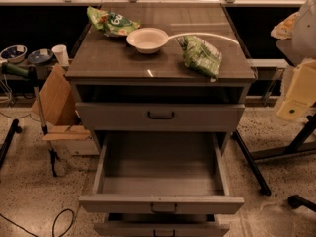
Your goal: Place green jalapeno chip bag into middle drawer
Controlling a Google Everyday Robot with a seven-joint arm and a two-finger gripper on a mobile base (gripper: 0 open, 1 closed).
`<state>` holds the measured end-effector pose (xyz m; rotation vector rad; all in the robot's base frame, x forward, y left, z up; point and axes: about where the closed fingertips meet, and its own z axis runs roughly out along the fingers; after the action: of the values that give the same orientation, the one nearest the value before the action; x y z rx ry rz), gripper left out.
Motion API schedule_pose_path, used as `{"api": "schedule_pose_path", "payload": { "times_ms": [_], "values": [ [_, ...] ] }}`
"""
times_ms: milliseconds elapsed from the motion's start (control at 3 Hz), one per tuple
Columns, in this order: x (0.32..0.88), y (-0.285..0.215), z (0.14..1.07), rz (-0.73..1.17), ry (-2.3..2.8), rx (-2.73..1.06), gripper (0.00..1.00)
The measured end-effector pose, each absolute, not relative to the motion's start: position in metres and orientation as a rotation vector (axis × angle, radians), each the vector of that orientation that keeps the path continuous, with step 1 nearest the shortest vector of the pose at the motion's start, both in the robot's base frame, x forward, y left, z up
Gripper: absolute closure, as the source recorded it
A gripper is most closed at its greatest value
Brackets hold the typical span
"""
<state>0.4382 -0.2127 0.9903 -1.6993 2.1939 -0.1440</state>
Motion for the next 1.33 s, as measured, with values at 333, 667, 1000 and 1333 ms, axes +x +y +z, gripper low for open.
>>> {"api": "schedule_pose_path", "payload": {
  "times_ms": [333, 667, 1000, 1333],
  "values": [
    [0.438, -0.213, 0.990, -0.144, 2.194, -1.699, 0.00],
    [0.452, -0.209, 1.001, -0.147, 2.162, -1.666, 0.00],
    [0.481, -0.207, 1.016, -0.102, 2.146, -1.558, 0.00],
    [0.520, -0.201, 1.033, -0.030, 2.122, -1.435, 0.00]
  ]
}}
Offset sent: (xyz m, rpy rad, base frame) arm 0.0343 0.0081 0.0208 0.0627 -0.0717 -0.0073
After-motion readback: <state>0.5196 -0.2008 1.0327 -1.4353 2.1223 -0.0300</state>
